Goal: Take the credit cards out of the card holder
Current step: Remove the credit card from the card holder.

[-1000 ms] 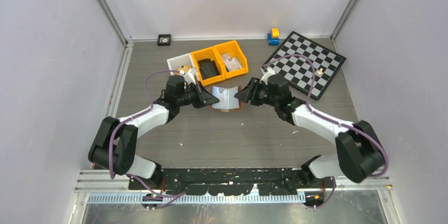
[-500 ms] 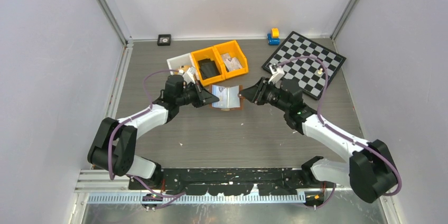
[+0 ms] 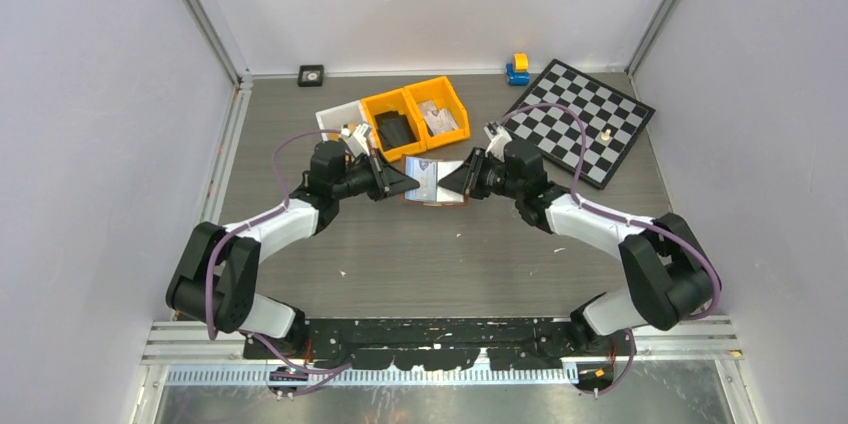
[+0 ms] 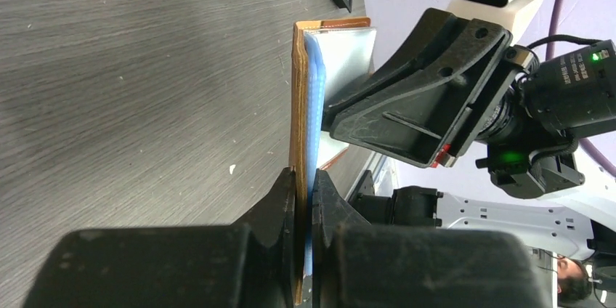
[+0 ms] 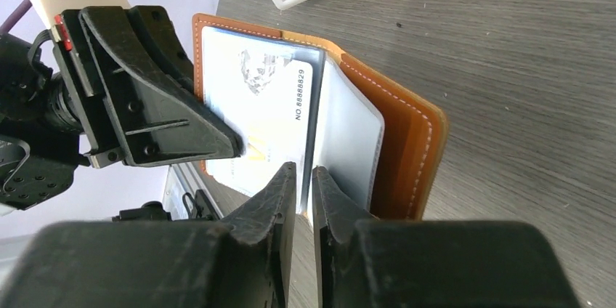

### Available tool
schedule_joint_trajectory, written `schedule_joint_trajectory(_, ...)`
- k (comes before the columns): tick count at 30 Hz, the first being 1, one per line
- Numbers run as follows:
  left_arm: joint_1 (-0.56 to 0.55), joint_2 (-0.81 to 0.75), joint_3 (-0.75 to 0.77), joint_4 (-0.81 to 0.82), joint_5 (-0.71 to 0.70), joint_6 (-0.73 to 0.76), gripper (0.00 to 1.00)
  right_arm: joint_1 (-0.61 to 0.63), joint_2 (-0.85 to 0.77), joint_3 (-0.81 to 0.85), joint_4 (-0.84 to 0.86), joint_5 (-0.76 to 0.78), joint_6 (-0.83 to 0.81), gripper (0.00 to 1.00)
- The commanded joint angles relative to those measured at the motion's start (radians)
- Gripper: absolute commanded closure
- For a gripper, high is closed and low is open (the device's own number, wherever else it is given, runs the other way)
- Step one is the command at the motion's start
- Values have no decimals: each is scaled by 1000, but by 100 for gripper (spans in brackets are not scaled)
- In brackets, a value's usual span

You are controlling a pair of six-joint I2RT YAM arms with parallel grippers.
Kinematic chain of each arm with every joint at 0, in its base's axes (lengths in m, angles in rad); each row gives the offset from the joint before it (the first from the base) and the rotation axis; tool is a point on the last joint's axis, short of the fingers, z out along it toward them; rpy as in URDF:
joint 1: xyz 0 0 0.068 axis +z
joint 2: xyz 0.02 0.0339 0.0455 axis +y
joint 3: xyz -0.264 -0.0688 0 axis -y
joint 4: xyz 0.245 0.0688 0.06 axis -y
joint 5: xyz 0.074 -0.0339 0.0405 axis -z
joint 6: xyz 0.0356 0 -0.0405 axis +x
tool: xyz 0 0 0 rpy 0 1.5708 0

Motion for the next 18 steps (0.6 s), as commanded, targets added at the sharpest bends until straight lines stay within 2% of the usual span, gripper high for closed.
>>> schedule_joint_trajectory(1, 4, -44, -5, 107, 59, -46, 100, -11, 26, 37, 36, -45, 35, 78)
schedule_joint_trajectory(10, 4, -37, -21, 221, 88, -106, 100, -45, 31, -3, 140, -95, 98, 75)
schedule_joint_trajectory(16, -4, -58, 47, -2, -82, -59, 100, -69, -15, -57, 190, -55, 117, 75)
schedule_joint_trajectory(18, -7, -51, 74, -19, -109, -37, 100, -74, -35, -75, 194, -25, 110, 75)
